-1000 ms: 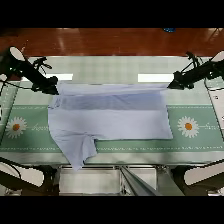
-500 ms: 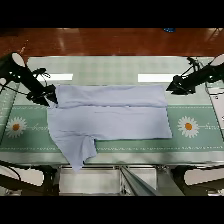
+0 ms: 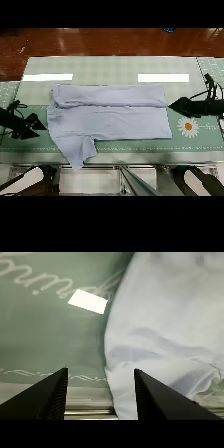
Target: Fold the shirts.
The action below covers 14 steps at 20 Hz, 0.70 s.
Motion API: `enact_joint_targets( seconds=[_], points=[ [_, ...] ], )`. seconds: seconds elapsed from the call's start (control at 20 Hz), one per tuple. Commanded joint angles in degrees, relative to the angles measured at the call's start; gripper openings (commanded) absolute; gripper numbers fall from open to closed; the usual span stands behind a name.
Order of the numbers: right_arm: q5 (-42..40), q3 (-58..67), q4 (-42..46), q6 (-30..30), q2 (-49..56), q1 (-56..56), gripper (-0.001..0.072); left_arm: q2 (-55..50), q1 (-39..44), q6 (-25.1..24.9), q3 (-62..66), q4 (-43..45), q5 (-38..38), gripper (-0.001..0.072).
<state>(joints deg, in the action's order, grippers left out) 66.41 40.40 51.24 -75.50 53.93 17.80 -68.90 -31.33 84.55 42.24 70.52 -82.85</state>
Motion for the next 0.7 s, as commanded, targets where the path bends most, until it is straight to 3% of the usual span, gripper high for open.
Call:
enact_joint_targets(
  seconds=[0.0, 0.3, 0.4, 0.65],
  points=[
    [-2.4, -11.1, -8.8, 3.3, -9.0, 0.2, 0.0414, 5.6, -5.7, -5.9, -11.8, -7.1, 3.0, 0.0505],
    [0.1, -11.7, -11.8, 5.9, -9.1, 0.2, 0.0414, 5.6, 1.4, -8.1, -17.7, -8.8, 5.9, 0.0505],
    [-0.2, -11.7, -9.3, 2.9, -9.1, 1.4, 0.0414, 5.4, 5.5, -7.8, -18.8, -9.1, 8.6, 0.0505],
    [1.6, -11.7, -4.9, 2.5, -9.1, 16.0, 0.0414, 5.2, 14.1, -3.7, -18.7, -14.6, 15.6, 0.0502]
  ],
)
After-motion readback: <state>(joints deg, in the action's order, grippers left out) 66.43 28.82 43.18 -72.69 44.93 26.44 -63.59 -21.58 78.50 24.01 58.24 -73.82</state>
